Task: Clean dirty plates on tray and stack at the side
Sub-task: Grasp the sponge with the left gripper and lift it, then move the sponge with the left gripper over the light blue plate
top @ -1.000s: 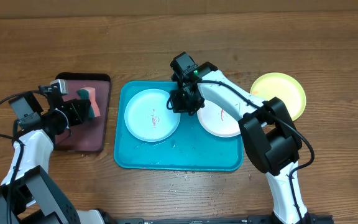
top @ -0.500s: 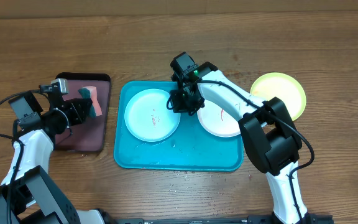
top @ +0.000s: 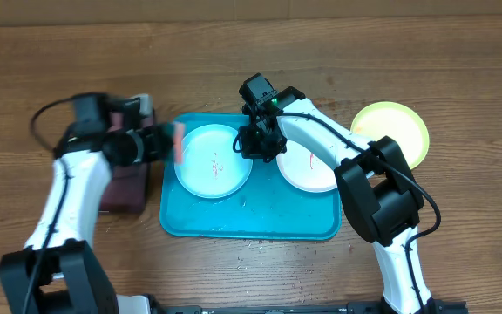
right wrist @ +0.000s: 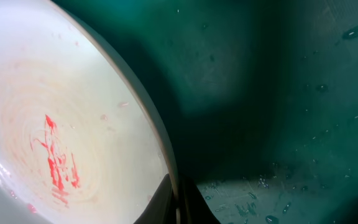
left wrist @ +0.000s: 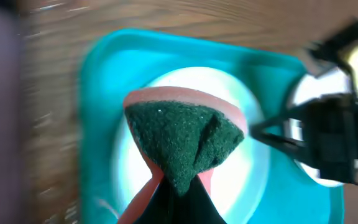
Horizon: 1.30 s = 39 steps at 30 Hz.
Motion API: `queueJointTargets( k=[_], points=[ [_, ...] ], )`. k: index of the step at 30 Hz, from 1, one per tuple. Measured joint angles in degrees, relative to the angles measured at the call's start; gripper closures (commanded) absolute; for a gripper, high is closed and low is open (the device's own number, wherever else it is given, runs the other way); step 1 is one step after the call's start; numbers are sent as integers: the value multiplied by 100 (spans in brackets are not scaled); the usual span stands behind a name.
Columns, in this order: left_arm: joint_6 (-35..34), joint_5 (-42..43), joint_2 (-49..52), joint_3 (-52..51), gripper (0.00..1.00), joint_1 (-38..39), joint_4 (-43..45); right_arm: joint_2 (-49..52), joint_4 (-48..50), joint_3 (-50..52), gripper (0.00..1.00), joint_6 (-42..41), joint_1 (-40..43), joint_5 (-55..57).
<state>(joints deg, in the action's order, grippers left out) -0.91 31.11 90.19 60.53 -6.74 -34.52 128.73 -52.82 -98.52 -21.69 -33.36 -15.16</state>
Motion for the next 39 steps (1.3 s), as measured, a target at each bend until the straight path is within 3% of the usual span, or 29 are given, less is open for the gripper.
queueJointTargets(
  k=[5, 11, 18, 29, 39],
  points=[
    [-26, -442, 101, 39, 96, 1005, -70, 0, -37, 0, 96, -52, 0, -9],
    [-48, -785, 752, 39, 96, 1663, -59, 0, -48, 0, 96, -61, -2, -7],
    [-48, -1128, 1320, 39, 96, 1928, 151, 0, -59, 0, 96, -63, 0, -7],
    [-632, -2527, 1349, 339, 96, 1786, -140, 2, -55, 0, 96, -76, -4, -26],
    [-496, -1624, 1344, 833, 96, 1982, -372, 2, -63, 0, 96, -76, -2, -33]
  ],
)
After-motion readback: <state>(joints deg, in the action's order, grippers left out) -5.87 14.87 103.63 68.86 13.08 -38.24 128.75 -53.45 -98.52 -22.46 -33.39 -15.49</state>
